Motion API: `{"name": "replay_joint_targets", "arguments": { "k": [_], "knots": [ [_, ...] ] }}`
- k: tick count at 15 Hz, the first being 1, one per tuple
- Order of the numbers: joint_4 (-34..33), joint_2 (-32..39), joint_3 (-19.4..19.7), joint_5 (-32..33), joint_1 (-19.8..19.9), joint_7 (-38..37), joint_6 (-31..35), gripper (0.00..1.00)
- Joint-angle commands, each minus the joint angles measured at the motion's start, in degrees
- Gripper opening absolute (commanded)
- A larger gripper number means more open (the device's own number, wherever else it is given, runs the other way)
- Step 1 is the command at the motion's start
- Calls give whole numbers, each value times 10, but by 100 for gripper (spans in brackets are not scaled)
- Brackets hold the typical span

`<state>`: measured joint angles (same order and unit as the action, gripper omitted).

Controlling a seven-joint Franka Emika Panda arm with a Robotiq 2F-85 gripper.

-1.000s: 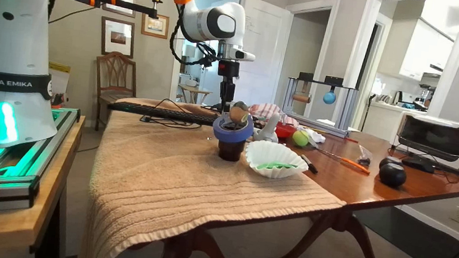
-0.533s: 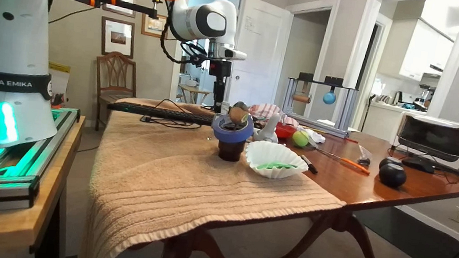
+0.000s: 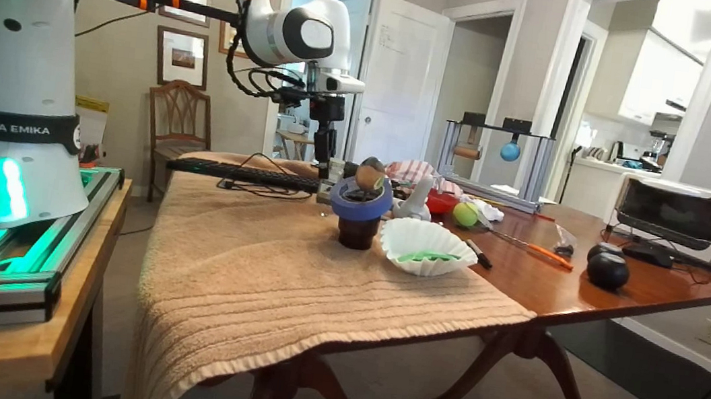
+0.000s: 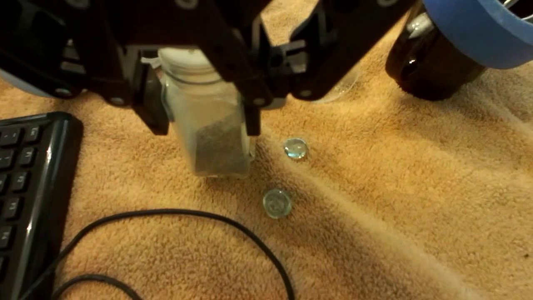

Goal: Move the white remote to the left then move the hand sanitizer to the right

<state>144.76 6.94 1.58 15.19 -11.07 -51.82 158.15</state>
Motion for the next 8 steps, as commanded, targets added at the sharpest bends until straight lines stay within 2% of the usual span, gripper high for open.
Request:
{"name": "replay_joint_targets", "arguments": {
  "k": [1,4,8],
  "knots": [
    [-16,-1,4,52,-5,-55,-10,23],
    [-48,18,5,85,-4,-79,-37,23],
    [-103,59,-16,38,4,-20,-99,23]
  ]
}}
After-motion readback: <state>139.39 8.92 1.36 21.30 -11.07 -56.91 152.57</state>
